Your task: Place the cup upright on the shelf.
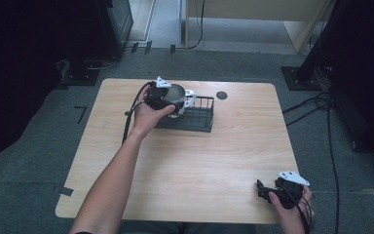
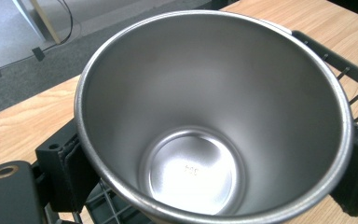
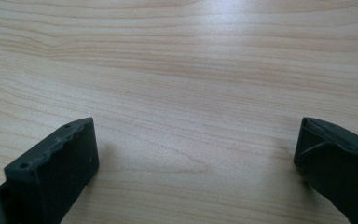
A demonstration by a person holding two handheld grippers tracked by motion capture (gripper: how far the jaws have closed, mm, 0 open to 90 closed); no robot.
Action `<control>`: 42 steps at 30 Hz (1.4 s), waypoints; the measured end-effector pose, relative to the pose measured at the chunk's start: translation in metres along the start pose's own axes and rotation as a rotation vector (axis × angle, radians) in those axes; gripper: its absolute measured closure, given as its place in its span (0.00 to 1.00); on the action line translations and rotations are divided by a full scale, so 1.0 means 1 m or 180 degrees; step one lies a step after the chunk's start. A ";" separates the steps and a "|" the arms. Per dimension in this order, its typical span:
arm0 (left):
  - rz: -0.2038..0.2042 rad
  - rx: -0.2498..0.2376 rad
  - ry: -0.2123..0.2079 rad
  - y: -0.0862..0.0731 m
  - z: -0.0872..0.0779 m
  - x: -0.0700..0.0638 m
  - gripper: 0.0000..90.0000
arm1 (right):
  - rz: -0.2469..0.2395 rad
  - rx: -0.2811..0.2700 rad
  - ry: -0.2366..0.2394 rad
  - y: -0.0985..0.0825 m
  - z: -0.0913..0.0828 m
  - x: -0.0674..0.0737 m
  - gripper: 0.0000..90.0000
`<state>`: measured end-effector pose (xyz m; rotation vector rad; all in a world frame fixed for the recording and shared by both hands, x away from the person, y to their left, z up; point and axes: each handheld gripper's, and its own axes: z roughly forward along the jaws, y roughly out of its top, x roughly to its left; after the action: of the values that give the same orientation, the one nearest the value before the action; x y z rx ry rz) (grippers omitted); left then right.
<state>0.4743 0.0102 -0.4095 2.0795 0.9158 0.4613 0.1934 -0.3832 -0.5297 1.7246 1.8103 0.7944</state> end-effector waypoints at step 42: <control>-0.0359 -0.0282 -0.0063 0.004 -0.043 0.010 0.00 | -0.0001 0.0001 0.0000 0.000 0.000 0.000 0.00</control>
<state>0.4573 0.0381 -0.3804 1.9381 0.9780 0.4137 0.1934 -0.3832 -0.5297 1.7247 1.8106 0.7940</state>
